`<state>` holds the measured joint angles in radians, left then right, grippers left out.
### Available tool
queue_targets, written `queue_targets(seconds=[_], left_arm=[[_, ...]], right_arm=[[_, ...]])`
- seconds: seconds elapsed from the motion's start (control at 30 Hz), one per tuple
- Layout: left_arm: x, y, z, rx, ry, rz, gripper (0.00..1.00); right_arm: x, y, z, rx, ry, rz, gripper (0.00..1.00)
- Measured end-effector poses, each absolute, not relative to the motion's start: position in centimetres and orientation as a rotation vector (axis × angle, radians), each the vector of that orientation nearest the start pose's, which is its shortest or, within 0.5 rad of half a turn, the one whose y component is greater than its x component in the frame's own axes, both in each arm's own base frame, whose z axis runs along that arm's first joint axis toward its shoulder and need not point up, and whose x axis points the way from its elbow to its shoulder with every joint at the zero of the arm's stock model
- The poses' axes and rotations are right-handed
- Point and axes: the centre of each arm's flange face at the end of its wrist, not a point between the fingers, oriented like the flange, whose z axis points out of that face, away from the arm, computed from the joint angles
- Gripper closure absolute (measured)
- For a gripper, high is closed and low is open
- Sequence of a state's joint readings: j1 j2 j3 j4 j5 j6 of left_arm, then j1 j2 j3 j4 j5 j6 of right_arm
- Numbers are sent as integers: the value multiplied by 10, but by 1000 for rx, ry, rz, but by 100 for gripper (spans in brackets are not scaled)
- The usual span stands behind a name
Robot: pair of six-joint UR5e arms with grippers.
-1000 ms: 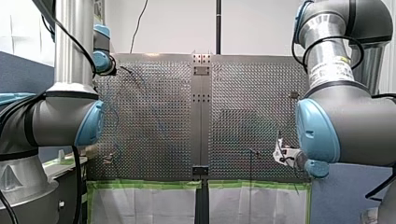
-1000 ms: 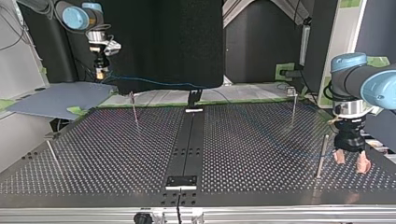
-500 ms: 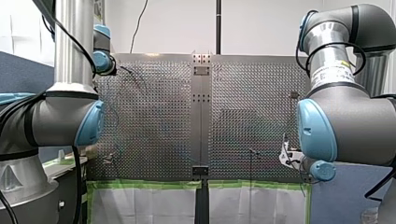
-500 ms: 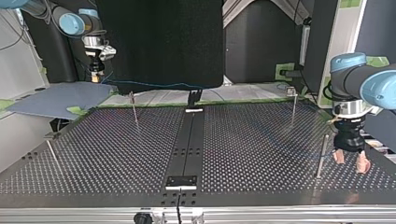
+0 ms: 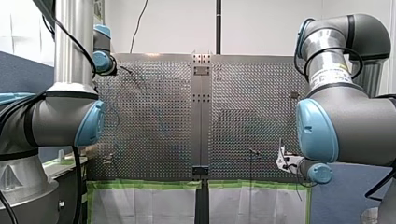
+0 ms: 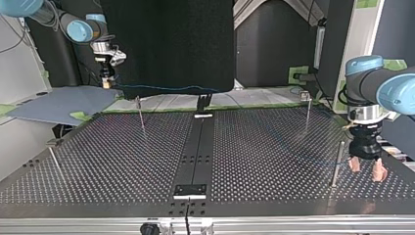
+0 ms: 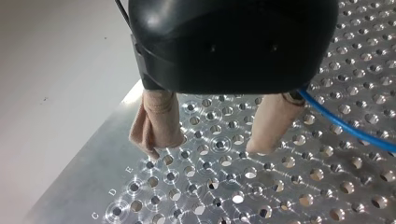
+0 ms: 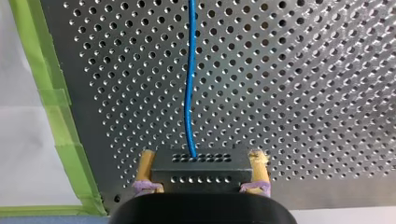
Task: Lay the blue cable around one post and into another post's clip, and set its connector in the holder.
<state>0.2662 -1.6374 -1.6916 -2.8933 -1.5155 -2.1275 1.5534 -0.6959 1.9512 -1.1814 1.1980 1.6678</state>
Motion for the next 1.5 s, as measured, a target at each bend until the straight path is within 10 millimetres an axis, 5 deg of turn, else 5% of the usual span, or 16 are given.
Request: queue_targets(seconds=[0.33,1.03,1.5], left_arm=[[536,1,419,-588,1406,-286,0],[519,-11,392,-649,1540,-376,0],[511,-9,406,-630,1521,-323,0]], right_arm=[[154,-538,-64,1480,-1230,1481,100],[159,-536,-66,1503,-1214,1464,100],[161,-535,-66,1513,-1209,1457,100]])
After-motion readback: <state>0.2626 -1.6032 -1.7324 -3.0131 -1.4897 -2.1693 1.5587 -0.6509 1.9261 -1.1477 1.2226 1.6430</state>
